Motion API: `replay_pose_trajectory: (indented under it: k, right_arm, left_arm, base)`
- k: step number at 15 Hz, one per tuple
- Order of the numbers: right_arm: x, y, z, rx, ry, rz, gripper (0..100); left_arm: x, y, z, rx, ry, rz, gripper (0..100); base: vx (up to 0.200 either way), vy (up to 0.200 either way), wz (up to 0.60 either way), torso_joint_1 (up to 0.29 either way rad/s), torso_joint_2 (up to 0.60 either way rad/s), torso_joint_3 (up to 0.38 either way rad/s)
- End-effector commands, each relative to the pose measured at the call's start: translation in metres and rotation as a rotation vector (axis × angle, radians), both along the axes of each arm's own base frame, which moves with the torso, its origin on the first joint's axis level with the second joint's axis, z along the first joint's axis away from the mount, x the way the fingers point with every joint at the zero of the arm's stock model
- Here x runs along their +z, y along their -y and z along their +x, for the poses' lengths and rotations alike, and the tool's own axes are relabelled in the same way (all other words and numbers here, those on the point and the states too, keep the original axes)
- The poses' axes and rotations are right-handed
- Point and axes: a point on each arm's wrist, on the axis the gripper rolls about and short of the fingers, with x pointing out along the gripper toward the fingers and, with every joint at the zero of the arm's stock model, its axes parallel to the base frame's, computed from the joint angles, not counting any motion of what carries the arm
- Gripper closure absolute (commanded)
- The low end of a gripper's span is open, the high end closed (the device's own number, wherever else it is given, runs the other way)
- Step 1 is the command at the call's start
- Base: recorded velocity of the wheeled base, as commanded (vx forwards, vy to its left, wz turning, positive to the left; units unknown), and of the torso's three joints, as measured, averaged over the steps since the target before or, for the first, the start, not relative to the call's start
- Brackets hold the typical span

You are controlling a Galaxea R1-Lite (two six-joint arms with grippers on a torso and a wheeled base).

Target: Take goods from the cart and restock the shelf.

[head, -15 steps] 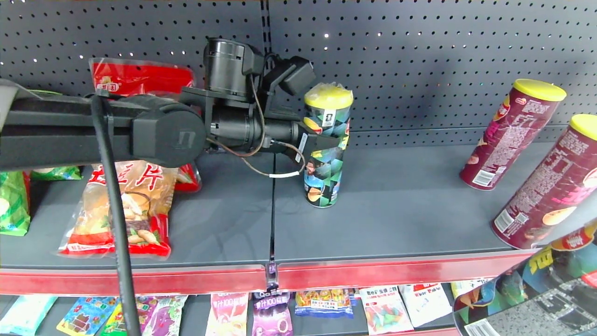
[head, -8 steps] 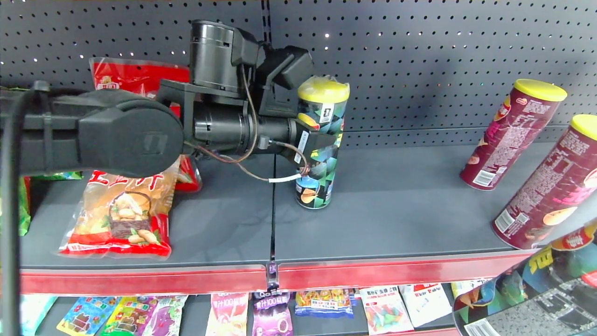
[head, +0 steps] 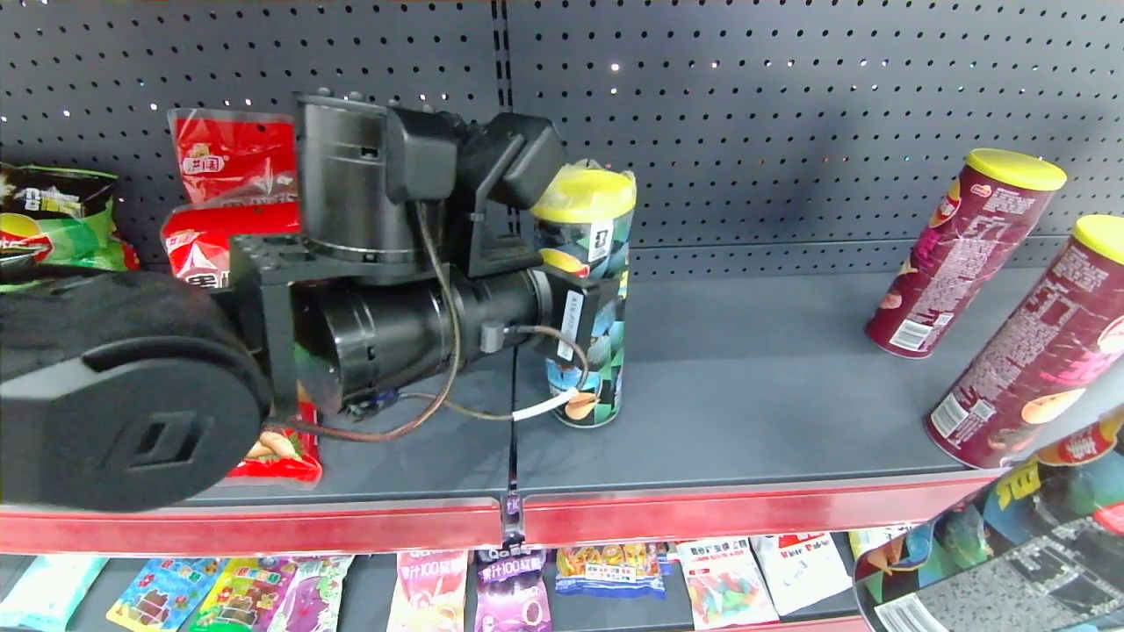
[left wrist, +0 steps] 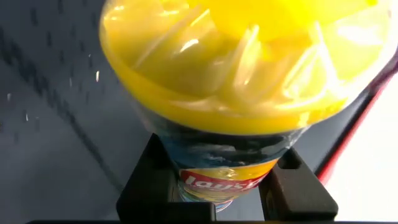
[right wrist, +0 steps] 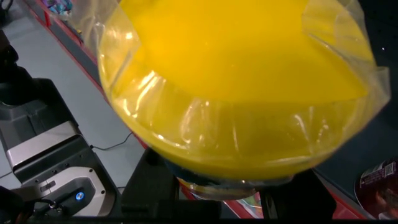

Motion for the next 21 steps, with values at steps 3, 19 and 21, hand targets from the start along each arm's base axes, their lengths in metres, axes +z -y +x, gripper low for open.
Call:
replay_pose_trajectory:
  k: [3,19,21]
  right_arm:
    - [-0.001,-0.001,0.002,0.001,-0.007,-0.004,100]
    - [0.000,0.000,-0.001,-0.001,0.003,0.001,100]
    - [0.000,0.000,-0.001,-0.001,0.002,0.002,100]
  left_arm:
    - [0.002,-0.014,-0.026,0.033,0.001,-0.008,100]
    - [-0.025,0.001,-0.046,0.054,-0.042,0.006,100]
    - [-0.025,0.002,-0.046,0.058,-0.041,0.008,100]
  base:
    - [0.000,0.000,0.00,0.000,0.00,0.000]
    - [0.000,0.000,0.00,0.000,0.00,0.000]
    - [0.000,0.000,0.00,0.000,0.00,0.000]
